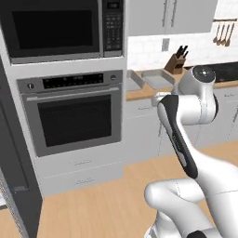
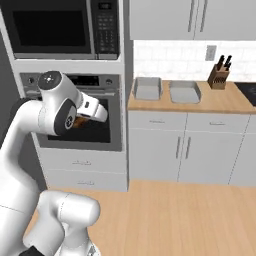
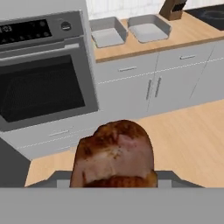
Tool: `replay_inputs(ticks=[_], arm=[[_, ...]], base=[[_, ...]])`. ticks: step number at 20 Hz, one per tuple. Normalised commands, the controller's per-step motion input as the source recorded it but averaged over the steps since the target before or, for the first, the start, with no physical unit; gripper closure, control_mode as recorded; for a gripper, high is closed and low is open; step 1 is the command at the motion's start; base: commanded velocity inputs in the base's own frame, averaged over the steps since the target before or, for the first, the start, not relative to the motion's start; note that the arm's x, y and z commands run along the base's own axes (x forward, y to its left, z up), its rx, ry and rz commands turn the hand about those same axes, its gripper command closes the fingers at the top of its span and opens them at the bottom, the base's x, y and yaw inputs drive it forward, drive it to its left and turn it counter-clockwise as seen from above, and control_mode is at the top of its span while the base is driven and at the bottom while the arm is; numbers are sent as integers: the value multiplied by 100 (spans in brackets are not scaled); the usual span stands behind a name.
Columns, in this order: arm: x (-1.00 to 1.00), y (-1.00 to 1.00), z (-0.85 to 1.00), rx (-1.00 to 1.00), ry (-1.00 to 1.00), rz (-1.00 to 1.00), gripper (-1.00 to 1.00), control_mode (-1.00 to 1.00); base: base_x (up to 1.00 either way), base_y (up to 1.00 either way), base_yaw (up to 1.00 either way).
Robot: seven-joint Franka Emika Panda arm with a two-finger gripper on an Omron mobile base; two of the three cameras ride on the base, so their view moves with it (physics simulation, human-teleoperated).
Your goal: Place one lemon and one chicken drumstick in each tupperware on the nearby counter, to pack two identical lunches.
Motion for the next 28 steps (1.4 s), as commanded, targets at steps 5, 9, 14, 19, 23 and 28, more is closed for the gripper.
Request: replay_inputs(ticks=[5, 9, 14, 19, 23, 28], arm=[[0, 0, 0, 0, 0, 0, 100, 100], [0, 0, 0, 0, 0, 0, 100, 100], [0, 0, 0, 0, 0, 0, 100, 100], [0, 0, 0, 0, 0, 0, 100, 100], [0, 0, 0, 0, 0, 0, 100, 100], [0, 0, 0, 0, 0, 0, 100, 100]], base=[[100, -99, -2], [100, -97, 0], [87, -94, -7], [67, -59, -32], [86, -33, -31], [100, -32, -18]])
